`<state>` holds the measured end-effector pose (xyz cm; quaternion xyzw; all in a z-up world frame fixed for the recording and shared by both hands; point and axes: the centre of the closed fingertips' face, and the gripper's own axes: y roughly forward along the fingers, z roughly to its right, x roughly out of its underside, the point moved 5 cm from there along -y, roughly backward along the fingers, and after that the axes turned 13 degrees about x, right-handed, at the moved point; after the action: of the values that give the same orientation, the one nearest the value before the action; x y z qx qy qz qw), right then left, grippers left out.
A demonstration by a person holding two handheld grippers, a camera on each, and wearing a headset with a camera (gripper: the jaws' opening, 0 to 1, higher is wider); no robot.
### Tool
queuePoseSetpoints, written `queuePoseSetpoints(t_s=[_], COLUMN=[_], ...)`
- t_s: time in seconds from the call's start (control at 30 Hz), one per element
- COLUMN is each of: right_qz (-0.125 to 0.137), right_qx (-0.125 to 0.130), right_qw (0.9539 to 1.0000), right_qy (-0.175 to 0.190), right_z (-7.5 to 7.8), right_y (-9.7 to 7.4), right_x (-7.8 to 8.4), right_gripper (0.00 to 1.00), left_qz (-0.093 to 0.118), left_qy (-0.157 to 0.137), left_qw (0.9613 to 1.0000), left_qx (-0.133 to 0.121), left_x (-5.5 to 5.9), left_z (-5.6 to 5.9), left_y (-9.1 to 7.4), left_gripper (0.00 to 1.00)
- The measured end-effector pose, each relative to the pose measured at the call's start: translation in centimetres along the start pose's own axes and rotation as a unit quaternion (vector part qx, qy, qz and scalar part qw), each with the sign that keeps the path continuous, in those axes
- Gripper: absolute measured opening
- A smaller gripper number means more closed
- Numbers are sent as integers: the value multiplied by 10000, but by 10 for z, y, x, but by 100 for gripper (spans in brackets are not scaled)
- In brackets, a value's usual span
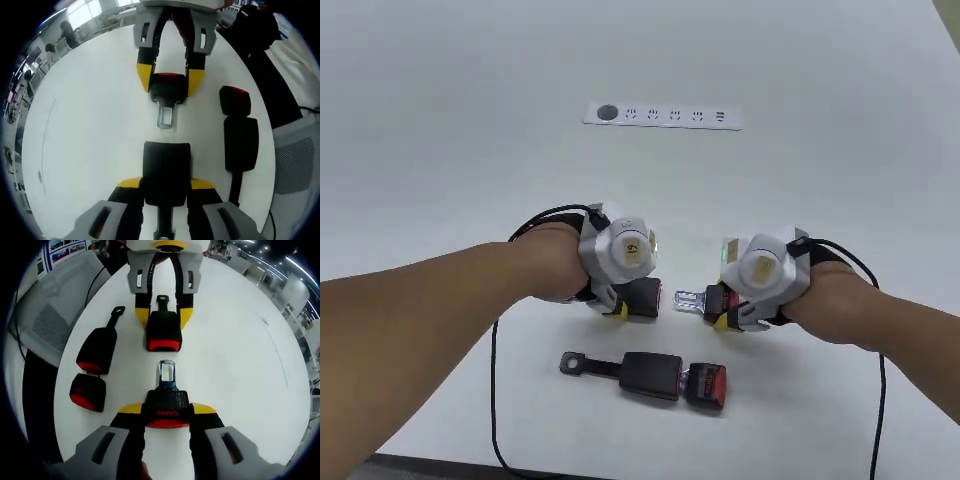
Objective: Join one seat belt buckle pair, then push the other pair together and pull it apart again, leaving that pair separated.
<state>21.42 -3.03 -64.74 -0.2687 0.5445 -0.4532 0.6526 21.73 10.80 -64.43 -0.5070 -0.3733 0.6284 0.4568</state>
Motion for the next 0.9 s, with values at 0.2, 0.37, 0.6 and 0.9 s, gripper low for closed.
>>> queuePoseSetpoints(t_s=[0.2, 0.37, 0.6, 0.9], right_qz=[25, 40, 202, 309], right_qx=[-10, 11, 36, 17], right_qw=[10000, 10000, 9998, 9995], right_qy=[-14, 11, 9, 98], right_z=[-2, -5, -6, -4], right_y=[7, 8, 9, 14], right_x=[-10, -15, -24, -28], right_gripper=[33, 33, 33, 32], left_qz=[-91, -84, -109, -12], left_qy=[-2, -17, 5, 196], left_qw=[10000, 10000, 9999, 9998], left_qx=[8, -5, 7, 63], left_x=[1, 2, 2, 2], left_z=[0, -3, -3, 1], left_y=[1, 3, 3, 1], left_gripper=[33, 33, 33, 32])
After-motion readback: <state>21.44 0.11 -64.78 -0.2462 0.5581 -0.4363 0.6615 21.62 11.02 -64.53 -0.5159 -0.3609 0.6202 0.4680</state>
